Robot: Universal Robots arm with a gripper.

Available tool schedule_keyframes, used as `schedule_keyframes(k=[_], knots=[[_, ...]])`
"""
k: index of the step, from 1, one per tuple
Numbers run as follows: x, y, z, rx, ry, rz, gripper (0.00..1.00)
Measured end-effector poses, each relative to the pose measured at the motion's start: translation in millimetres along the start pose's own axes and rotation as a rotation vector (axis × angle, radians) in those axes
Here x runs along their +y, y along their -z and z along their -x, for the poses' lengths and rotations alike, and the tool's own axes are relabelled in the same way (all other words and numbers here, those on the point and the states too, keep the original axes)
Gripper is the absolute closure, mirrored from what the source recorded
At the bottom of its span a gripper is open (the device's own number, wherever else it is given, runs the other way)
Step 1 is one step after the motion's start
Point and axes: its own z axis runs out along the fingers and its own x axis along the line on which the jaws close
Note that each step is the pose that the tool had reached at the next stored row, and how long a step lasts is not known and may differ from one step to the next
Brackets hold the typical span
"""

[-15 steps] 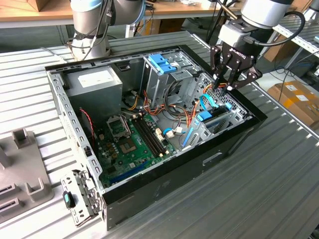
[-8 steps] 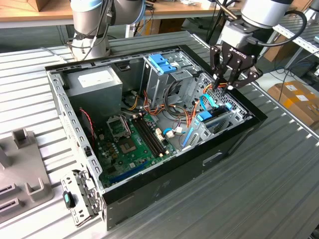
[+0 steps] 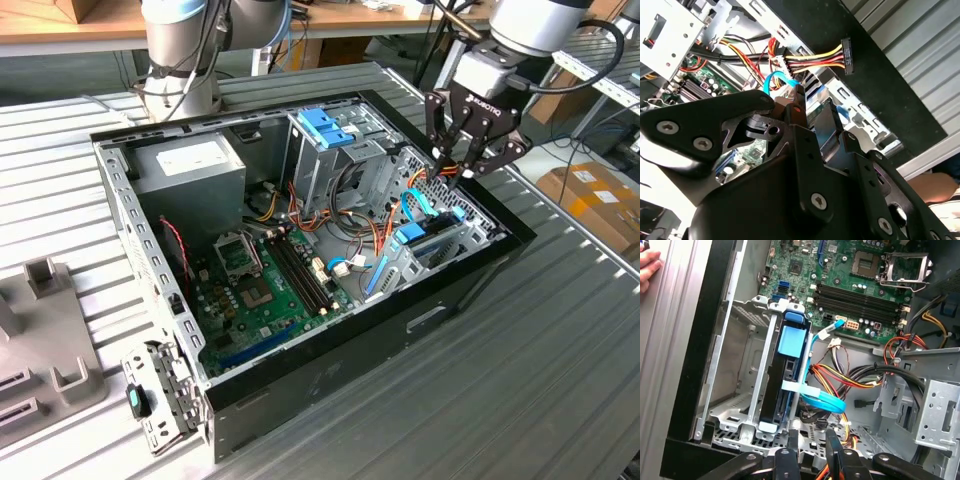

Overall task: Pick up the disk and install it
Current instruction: 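Insert the second disk wire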

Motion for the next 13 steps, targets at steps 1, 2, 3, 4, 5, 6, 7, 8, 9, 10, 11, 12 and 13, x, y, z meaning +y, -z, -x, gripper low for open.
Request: schedule_keyframes(k=[1, 2, 3, 4, 5, 6, 7, 8, 9, 10, 11, 12, 13], knots=[[-0.5, 0.0, -0.2, -0.0001, 0.011, -0.0003, 0.64], [-1.2, 0.0, -0.3, -0.0003, 0.027, -0.0008, 0.64], [-1.7, 0.0, -0.5, -0.0004, 0.036, -0.001, 0.64], [-2.4, 0.0, -0.7, -0.0003, 0.045, -0.0012, 0.64], [-3.8, 0.1, -1.0, -0.0001, 0.06, -0.0015, 0.64], [-5.0, 0.0, -1.3, -0.0001, 0.07, -0.0018, 0.64], [-6.2, 0.0, -1.6, 0.0, 0.074, -0.0018, 0.64], [-9.1, 0.1, -2.4, 0.0, 0.077, -0.002, 0.64], [-11.0, 0.1, -2.8, 0.0, 0.078, -0.002, 0.64], [-13.2, 0.1, -3.4, -0.0001, 0.079, -0.002, 0.64], [-16.8, 0.2, -4.3, -0.0002, 0.082, -0.0022, 0.64], [-19.0, 0.2, -4.8, -0.0002, 0.087, -0.0022, 0.64], [-20.1, 0.2, -5.1, -0.0002, 0.091, -0.0023, 0.64]])
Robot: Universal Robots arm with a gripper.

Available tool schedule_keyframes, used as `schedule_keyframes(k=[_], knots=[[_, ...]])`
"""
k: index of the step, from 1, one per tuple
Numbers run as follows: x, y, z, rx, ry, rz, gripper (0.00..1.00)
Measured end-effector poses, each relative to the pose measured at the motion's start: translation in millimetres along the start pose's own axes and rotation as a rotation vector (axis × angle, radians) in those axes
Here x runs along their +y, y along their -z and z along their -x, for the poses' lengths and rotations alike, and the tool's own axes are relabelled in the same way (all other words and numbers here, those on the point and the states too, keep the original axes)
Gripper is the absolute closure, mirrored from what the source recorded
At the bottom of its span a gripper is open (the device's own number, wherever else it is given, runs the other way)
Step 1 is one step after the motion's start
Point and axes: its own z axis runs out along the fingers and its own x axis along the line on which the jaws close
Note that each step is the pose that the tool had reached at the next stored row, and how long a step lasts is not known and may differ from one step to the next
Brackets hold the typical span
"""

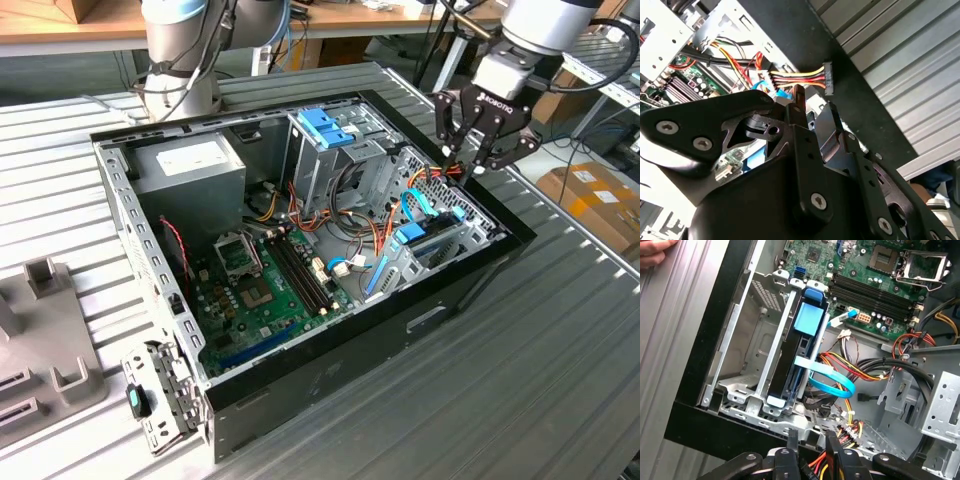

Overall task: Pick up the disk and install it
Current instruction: 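Insert the second disk wire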

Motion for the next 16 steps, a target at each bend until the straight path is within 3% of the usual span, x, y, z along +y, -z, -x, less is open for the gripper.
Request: schedule_keyframes(k=[6, 16], knots=[[-6.8, 0.0, -2.3, 0.0005, 0.047, -0.0011, 0.64], [-11.2, -0.2, -3.9, 0.0026, 0.211, -0.0044, 0.64]])
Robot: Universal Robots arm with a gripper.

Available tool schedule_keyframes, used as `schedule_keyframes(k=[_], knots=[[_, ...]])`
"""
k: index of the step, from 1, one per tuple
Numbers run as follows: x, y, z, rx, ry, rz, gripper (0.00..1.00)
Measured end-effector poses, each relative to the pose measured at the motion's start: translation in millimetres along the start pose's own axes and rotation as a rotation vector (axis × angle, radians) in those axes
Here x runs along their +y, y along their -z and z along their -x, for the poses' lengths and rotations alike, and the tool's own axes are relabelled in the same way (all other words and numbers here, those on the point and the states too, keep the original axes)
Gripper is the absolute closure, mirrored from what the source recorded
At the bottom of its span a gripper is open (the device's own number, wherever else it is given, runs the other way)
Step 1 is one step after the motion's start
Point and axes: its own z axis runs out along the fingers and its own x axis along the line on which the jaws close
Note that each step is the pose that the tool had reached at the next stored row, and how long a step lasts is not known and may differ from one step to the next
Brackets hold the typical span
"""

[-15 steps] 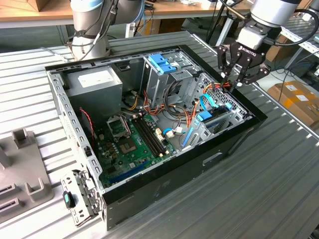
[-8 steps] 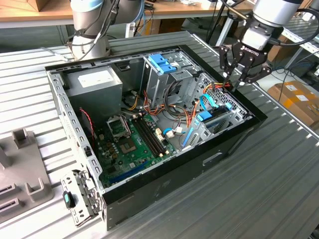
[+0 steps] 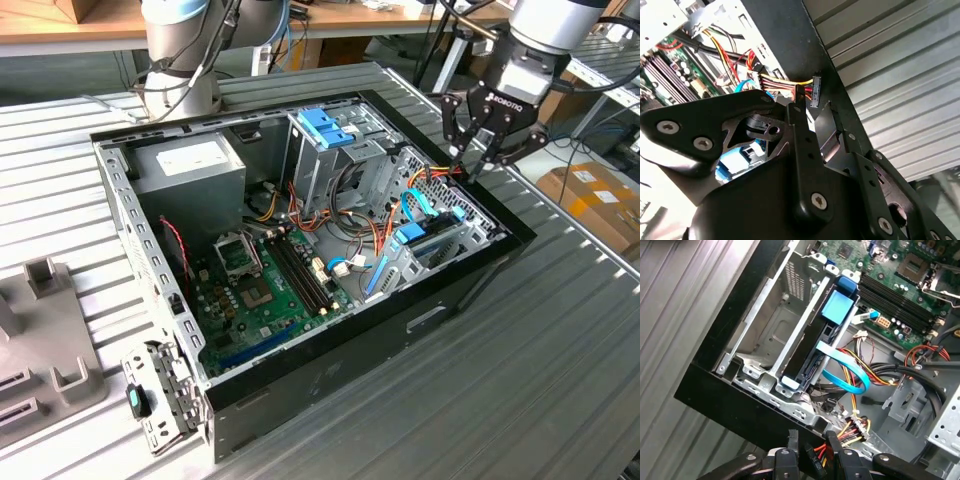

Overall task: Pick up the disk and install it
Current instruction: 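Insert the second disk wire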

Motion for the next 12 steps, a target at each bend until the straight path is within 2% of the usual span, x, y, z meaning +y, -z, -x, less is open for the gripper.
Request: schedule_keyframes(k=[7, 9, 11, 12], knots=[[-0.9, -0.2, -0.6, -0.0009, 0.133, -0.0044, 0.64], [-2.5, -0.2, -1.6, -0.0026, 0.15, -0.0061, 0.64], [-3.9, -0.2, -2.3, -0.004, 0.186, -0.008, 0.64], [-3.8, -0.2, -2.3, -0.004, 0.188, -0.008, 0.64]])
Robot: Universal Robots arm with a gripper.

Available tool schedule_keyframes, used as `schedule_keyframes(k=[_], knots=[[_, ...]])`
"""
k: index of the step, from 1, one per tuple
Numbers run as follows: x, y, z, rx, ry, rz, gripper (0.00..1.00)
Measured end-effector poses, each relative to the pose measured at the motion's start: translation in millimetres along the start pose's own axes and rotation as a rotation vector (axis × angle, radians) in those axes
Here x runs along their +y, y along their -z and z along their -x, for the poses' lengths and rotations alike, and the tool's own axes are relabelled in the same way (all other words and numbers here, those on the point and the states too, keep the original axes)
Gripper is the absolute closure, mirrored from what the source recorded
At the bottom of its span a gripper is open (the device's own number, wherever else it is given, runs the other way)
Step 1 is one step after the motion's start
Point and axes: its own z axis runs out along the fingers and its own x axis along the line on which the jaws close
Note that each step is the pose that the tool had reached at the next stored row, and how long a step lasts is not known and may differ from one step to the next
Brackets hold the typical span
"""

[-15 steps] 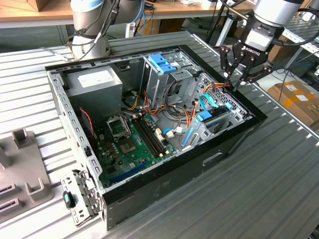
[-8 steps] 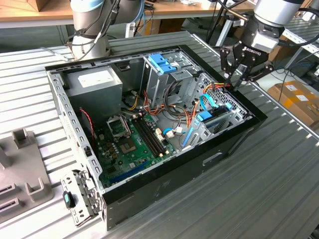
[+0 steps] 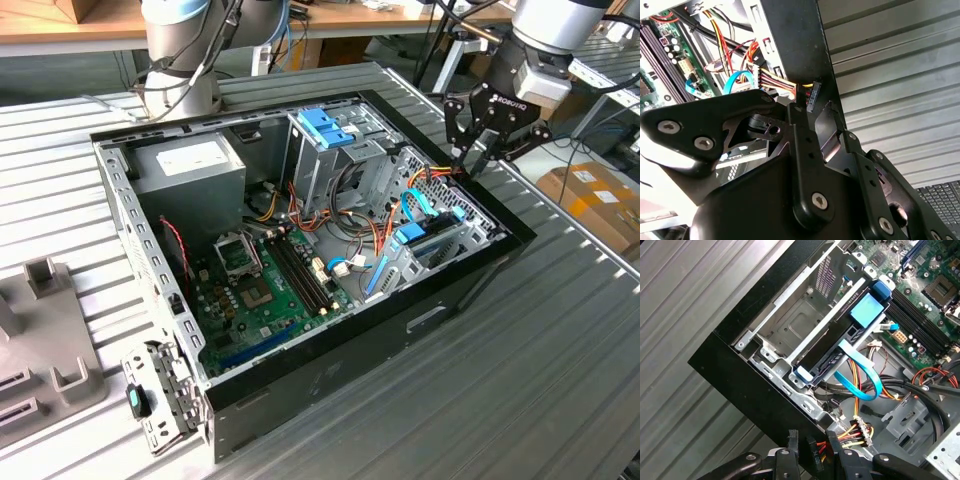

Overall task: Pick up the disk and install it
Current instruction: 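Insert the second disk wire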

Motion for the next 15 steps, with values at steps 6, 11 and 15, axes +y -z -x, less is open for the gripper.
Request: schedule_keyframes(k=[6, 11, 15], knots=[[0.0, 0.0, -0.1, 0.0, 0.003, 0.0, 0.64], [0.0, 0.0, -0.1, 0.0001, 0.004, 0.0, 0.64], [0.0, 0.0, -0.1, 0.0001, 0.004, 0.0, 0.64]])
